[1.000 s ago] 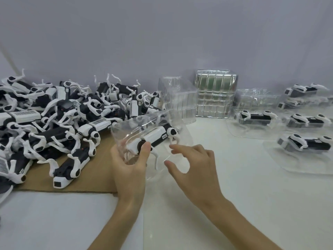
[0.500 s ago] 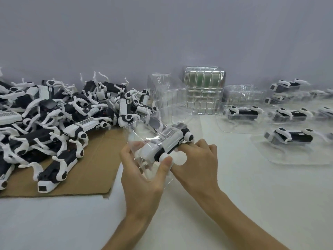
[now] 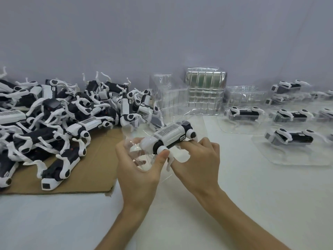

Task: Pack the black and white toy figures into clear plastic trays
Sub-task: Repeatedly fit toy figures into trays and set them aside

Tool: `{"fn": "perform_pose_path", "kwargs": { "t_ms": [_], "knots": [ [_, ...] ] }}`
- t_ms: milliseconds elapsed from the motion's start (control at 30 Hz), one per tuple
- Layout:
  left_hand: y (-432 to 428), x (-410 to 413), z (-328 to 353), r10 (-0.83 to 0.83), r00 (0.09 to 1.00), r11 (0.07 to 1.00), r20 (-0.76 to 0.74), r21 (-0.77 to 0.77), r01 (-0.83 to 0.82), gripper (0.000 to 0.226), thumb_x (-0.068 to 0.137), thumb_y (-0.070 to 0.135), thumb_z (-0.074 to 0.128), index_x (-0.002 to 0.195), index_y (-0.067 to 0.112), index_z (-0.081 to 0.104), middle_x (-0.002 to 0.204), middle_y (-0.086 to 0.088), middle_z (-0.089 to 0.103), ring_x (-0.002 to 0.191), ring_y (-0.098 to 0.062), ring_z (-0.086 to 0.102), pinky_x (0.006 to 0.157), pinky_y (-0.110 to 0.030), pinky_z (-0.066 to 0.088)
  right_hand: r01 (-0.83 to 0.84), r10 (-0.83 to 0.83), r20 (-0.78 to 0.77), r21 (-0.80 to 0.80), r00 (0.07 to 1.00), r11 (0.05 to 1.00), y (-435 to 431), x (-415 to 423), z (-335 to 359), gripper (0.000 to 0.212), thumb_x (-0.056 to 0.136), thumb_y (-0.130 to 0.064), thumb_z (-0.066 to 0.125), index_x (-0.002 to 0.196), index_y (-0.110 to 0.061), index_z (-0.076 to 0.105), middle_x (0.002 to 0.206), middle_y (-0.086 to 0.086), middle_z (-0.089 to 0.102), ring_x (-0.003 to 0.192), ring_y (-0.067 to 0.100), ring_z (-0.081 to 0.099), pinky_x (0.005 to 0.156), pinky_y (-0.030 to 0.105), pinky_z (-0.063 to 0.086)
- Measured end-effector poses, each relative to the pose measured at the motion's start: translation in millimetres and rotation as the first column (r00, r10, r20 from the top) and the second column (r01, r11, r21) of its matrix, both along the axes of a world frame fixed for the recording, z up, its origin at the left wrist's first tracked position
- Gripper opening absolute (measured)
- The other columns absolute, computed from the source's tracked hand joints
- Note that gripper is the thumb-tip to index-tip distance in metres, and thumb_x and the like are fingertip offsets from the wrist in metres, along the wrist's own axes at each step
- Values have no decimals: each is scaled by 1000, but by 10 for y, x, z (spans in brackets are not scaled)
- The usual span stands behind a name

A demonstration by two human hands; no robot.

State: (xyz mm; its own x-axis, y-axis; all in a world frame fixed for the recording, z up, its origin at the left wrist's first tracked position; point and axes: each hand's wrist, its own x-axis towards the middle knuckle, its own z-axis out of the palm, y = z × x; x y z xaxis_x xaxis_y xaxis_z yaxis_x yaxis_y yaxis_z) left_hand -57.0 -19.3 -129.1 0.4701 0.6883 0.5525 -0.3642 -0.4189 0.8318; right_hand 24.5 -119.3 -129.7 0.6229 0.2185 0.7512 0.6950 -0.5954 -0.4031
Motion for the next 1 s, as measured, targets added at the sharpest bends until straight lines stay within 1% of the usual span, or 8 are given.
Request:
{"fn": "perform_pose_path", "kwargs": {
  "t_ms": [167,300,433,600,700,800,900,1000],
  "knots": [
    [179,9,38,11,999,999,-35,-51,-13,82,64,44,89,128,26,42,112,15,59,92,-7,66,68,-13,50,-124,111,-129,-95,985,988,-25,7,5,37,82,-59,58,98,-29,73,79,-16,69,84,12,53,94,35,31],
    [391,37,9,1,995,961,-104,-275,-30,82,60,47,85,125,28,40,111,6,59,92,-14,68,70,-31,57,-380,303,-287,-269,909,885,-100,71,20,57,79,-70,50,124,-37,63,102,-23,64,103,2,40,109,31,15],
    [568,48,-9,-69,986,889,-155,-458,-10,86,60,54,80,132,24,44,117,4,65,94,-12,70,72,-31,53,-409,365,-187,-331,912,851,-129,117,26,40,81,-54,68,118,-36,66,102,-22,62,103,10,44,108,32,16],
    [728,42,-95,-161,950,920,-268,-389,47,26,88,33,71,113,28,67,118,9,68,115,-11,61,96,-27,47,-340,313,-156,-206,937,917,-145,136,41,16,81,-50,61,82,-35,67,80,-20,58,88,6,42,100,30,23],
    [686,69,-129,-192,900,955,-392,-285,80,12,92,19,67,98,28,71,106,10,71,110,-10,63,86,-16,48,-308,245,-235,-282,941,909,-180,157,54,18,76,-49,57,81,-35,66,78,-21,55,90,5,42,105,33,23],
    [574,78,-114,-252,874,947,-416,-294,133,9,93,19,67,100,23,71,98,7,73,102,-14,68,87,-36,57,-241,194,-207,-234,959,942,-176,130,112,26,80,-51,54,96,-35,67,94,-21,60,96,5,50,104,32,27],
    [476,89,-97,-311,861,941,-401,-256,221,12,98,22,59,100,24,71,100,9,74,92,-10,71,74,-19,53,-284,247,-183,-219,952,933,-142,66,132,39,87,-50,51,122,-35,62,122,-17,58,114,6,52,105,32,29],
    [386,97,-99,-444,796,888,-411,-317,332,30,106,30,38,112,27,67,108,11,74,91,-10,73,77,-19,51,-366,291,-250,-351,924,862,-114,19,69,41,92,-50,49,132,-41,56,144,-14,47,131,6,42,108,30,23]
  ]
}}
